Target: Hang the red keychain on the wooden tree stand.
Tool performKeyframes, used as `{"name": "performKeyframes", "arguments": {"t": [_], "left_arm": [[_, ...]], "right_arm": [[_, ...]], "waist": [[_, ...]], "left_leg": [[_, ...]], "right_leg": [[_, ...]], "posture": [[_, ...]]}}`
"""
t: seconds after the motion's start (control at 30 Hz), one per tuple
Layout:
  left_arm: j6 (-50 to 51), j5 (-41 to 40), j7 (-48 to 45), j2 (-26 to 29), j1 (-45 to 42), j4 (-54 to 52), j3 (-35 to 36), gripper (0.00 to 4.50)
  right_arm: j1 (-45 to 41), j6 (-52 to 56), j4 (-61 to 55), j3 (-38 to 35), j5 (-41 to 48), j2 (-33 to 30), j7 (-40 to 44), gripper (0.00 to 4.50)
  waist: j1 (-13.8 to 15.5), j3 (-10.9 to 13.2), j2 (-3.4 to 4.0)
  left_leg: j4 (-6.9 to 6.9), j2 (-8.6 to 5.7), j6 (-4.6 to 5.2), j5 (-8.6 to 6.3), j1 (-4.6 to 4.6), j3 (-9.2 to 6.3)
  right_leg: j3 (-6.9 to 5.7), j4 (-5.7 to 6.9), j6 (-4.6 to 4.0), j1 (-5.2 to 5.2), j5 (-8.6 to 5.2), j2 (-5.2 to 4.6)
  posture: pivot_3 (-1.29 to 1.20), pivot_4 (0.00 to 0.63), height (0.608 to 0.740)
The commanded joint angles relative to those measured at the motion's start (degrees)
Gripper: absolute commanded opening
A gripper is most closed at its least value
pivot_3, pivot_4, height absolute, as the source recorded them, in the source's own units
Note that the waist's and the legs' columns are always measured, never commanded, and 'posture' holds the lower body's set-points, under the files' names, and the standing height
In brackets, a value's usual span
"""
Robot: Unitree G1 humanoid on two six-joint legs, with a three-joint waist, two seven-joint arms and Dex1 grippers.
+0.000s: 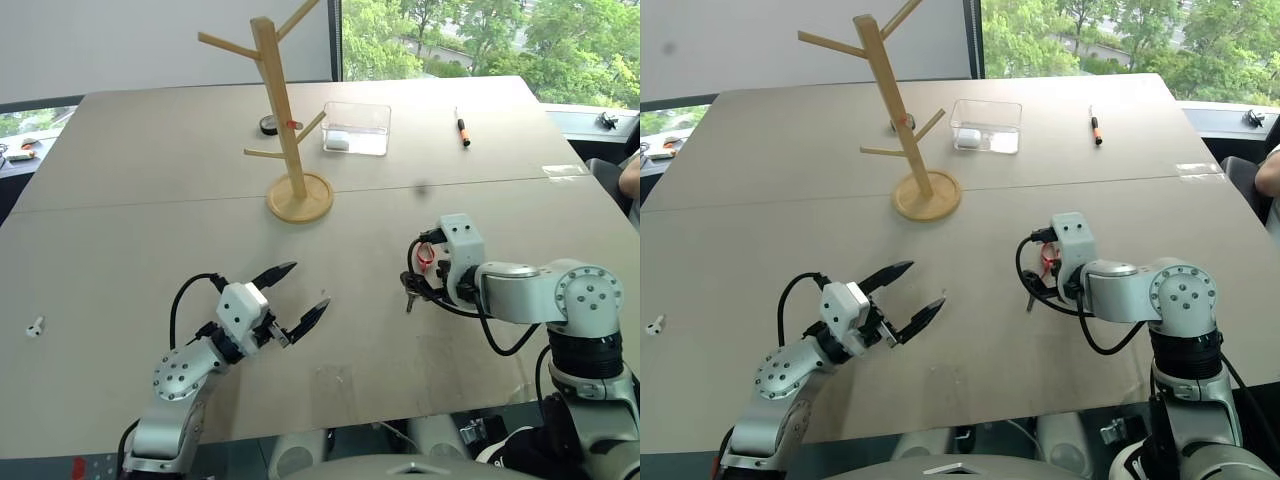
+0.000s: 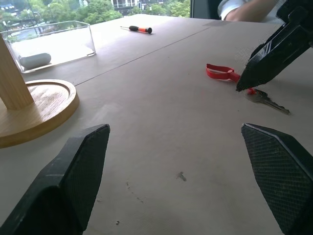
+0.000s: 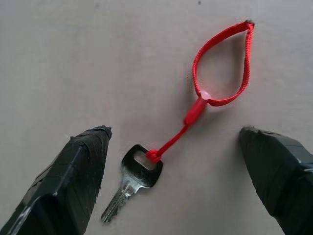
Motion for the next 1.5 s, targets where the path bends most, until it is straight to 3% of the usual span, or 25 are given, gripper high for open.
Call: {"name": "performKeyframes", "arguments": {"t": [0.03,0.4,1.03,1.13,1.2,1.33,1.4,1.5], "left_arm": [[-0.67,-0.17,0.53,0.09,0.40,-2.88,0.21,4.47],[-0.03,-0.11,1.83,0.09,1.24,-4.29,0.35,4.47],[0.29,0.18,3.90,-0.40,1.32,-5.18,-0.36,4.47],[0.25,0.16,4.07,-0.49,1.19,-5.19,-0.29,4.50],[0.35,0.17,4.24,-0.56,1.01,-5.22,-0.30,4.50],[0.53,0.12,4.46,-0.68,0.68,-5.17,-0.27,4.50],[0.49,0.20,4.54,-0.67,0.74,-5.24,-0.32,4.50],[0.43,0.30,4.66,-0.70,0.77,-5.38,-0.33,4.50]], "right_arm": [[-1.05,-5.60,0.48,4.38,5.38,-2.59,-3.06,4.50],[-6.41,-11.22,2.01,11.86,0.51,-4.01,-0.78,4.50],[-6.28,-10.64,4.29,13.28,-2.37,-4.35,2.35,4.50],[-6.11,-10.83,4.55,13.19,-2.30,-4.13,2.06,3.69],[-6.15,-10.78,4.83,13.08,-2.52,-3.93,2.10,2.59],[-6.29,-10.47,5.42,12.74,-3.12,-3.44,2.35,1.19],[-6.34,-10.30,5.55,12.57,-3.37,-3.27,2.63,0.22],[-6.29,-10.08,5.51,12.37,-3.53,-3.19,2.97,0.05]], "waist": [[0.01,0.00,0.00],[0.02,-0.04,-0.06],[0.15,-0.06,-0.08],[0.14,-0.08,-0.12],[0.13,-0.09,-0.13],[-0.05,-0.09,-0.12],[-0.04,-0.09,-0.12],[0.02,-0.09,-0.12]], "left_leg": [[0.00,0.00,0.00,0.00,0.00,0.00],[0.01,0.10,0.00,0.00,0.07,0.08],[0.02,0.10,0.00,0.00,0.02,0.08],[0.02,0.10,0.00,0.00,0.03,0.08],[0.03,0.10,0.00,0.00,0.03,0.08],[0.02,0.16,0.00,0.00,0.05,0.09],[0.02,0.20,0.00,0.00,0.05,0.10],[0.02,0.21,0.00,0.00,0.05,0.11]], "right_leg": [[0.01,0.00,0.00,0.00,0.00,0.00],[0.10,0.00,0.01,0.00,0.00,0.08],[0.09,-0.02,0.00,0.00,0.01,0.05],[0.08,-0.02,0.00,0.01,0.01,0.05],[0.09,-0.02,0.00,0.01,0.01,0.05],[0.10,-0.02,0.00,0.00,0.01,0.11],[0.11,-0.02,0.00,0.00,0.01,0.15],[0.10,-0.02,0.00,0.00,0.02,0.15]], "posture": [[0.00,0.150,0.740],[0.00,0.150,0.740],[0.00,0.150,0.740],[0.00,0.150,0.740],[0.00,0.150,0.740],[0.00,0.150,0.740],[0.00,0.150,0.740],[0.00,0.150,0.740]]}}
